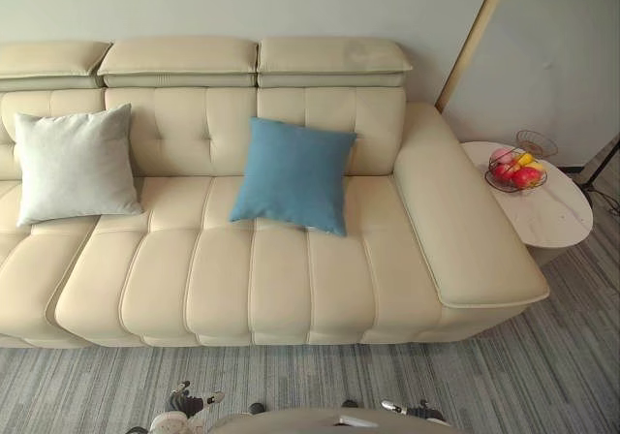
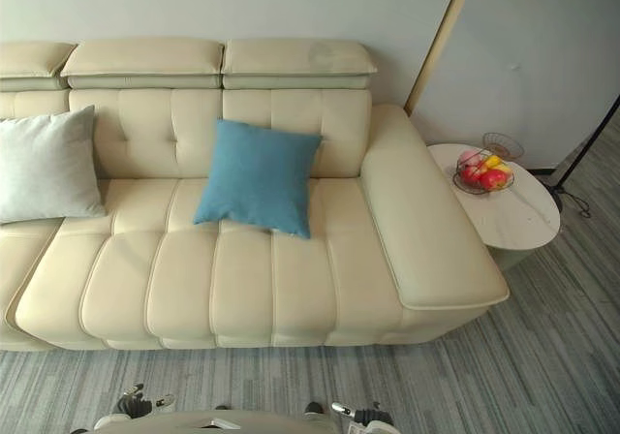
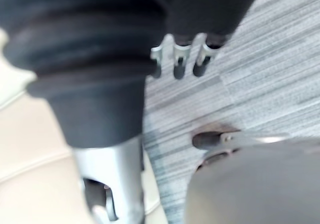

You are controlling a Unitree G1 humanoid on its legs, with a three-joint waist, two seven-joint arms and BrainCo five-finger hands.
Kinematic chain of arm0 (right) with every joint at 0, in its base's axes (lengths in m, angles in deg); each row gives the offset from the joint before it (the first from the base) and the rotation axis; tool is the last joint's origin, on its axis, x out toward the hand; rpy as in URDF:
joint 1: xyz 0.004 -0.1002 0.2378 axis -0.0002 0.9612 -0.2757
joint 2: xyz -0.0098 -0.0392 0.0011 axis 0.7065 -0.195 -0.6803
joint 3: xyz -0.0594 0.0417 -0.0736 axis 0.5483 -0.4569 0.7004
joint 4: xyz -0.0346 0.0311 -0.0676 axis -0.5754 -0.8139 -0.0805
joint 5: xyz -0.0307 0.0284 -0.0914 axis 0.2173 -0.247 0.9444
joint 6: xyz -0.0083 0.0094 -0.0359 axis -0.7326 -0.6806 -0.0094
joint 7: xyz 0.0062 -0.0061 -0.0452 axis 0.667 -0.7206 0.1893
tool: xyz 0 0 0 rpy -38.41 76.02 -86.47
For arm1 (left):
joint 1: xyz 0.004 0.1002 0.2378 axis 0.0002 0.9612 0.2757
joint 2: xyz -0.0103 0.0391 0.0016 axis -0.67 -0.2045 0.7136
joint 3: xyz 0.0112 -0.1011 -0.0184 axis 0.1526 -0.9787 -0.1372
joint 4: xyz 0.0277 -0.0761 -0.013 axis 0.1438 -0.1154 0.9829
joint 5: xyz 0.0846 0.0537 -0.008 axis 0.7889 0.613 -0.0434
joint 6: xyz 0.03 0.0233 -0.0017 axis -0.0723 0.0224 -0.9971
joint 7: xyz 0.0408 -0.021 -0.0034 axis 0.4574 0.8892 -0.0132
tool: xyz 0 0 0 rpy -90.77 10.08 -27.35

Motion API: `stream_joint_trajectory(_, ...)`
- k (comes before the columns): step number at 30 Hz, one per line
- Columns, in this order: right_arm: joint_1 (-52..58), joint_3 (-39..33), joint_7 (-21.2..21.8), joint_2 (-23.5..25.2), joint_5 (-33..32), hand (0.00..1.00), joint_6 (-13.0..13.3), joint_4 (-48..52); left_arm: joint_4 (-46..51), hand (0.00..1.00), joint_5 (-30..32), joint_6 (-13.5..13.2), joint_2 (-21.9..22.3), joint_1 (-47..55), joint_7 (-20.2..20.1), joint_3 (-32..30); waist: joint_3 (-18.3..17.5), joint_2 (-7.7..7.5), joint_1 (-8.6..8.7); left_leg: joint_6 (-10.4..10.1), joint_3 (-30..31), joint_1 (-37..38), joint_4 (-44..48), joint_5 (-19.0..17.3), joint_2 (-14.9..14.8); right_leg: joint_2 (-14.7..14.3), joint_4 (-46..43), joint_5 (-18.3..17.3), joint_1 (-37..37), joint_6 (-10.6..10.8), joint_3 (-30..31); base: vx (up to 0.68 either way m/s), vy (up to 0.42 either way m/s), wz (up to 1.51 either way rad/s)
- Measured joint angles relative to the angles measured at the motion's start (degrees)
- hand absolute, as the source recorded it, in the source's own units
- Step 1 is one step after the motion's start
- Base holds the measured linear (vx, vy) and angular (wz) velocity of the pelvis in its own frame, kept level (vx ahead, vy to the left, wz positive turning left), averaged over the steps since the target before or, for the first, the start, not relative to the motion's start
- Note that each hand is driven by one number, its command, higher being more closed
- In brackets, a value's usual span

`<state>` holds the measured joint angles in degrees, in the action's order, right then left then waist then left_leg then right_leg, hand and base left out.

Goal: Pick up cushions and gather them together orderly.

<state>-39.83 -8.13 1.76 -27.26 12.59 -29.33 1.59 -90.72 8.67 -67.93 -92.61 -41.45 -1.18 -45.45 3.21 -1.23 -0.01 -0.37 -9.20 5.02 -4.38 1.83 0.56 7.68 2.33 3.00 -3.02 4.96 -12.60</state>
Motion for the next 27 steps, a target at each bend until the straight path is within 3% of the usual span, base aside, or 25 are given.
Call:
stream_joint_trajectory(14,-0.6,-0.7,0.1,0.0,-6.9,0.0,-0.7,0.0,0.1,0.0,-0.6,2.9,0.6,0.1,1.5,-1.4,0.8,0.84,0.53,-0.6,-1.9,-0.1,0.0,-0.5,-0.5,-0.5,2.2,0.9,-0.5,0.1,0.8,0.01,-0.012,-0.05)
stream_joint_trajectory(18,-1.4,-0.6,-0.1,0.0,-6.9,0.0,-0.6,0.7,1.2,0.0,-0.6,2.9,0.8,-0.6,1.5,-2.0,2.3,0.97,0.59,-1.2,-5.0,-2.3,8.1,-5.6,-2.6,-1.4,1.5,0.6,-0.2,-0.3,3.4,-0.03,-0.034,-0.37)
stream_joint_trajectory(20,-1.4,-0.6,-0.3,0.0,-6.9,0.0,-0.7,2.1,1.2,0.0,-0.6,2.9,1.1,-0.9,1.6,-2.4,2.8,1.56,0.54,-1.6,-5.5,-3.6,12.2,-7.9,-3.7,-2.3,0.8,0.5,1.0,-0.6,6.1,-0.04,-0.032,-0.5)
stream_joint_trajectory(23,-2.2,-0.4,-0.5,0.0,-6.9,0.0,-0.7,2.4,1.2,0.0,-0.7,2.9,1.4,-1.3,2.3,-2.4,3.0,1.72,0.34,-1.8,-2.6,-4.1,12.4,-8.2,-3.5,-3.2,0.6,1.2,3.5,-0.9,10.4,-0.02,-0.031,-0.72)
stream_joint_trajectory(25,-3.1,-0.1,-0.5,0.3,-6.7,0.0,-0.7,2.5,1.1,0.0,-0.7,2.9,1.3,-1.6,2.5,-2.5,3.1,1.63,0.63,-1.7,-5.3,-3.8,11.9,-8.6,-3.6,-3.6,0.5,2.3,5.4,-0.8,14.0,-0.03,-0.001,-0.96)
stream_joint_trajectory(27,-3.6,0.4,-0.5,0.8,-6.4,0.0,-1.0,3.7,1.1,0.0,-0.7,2.9,1.6,-1.5,2.5,-3.9,3.4,1.27,0.51,-1.8,-12.2,-2.5,12.6,-10.3,-4.0,-4.7,0.1,4.0,7.8,-0.4,20.9,-0.04,0.031,-1.45)
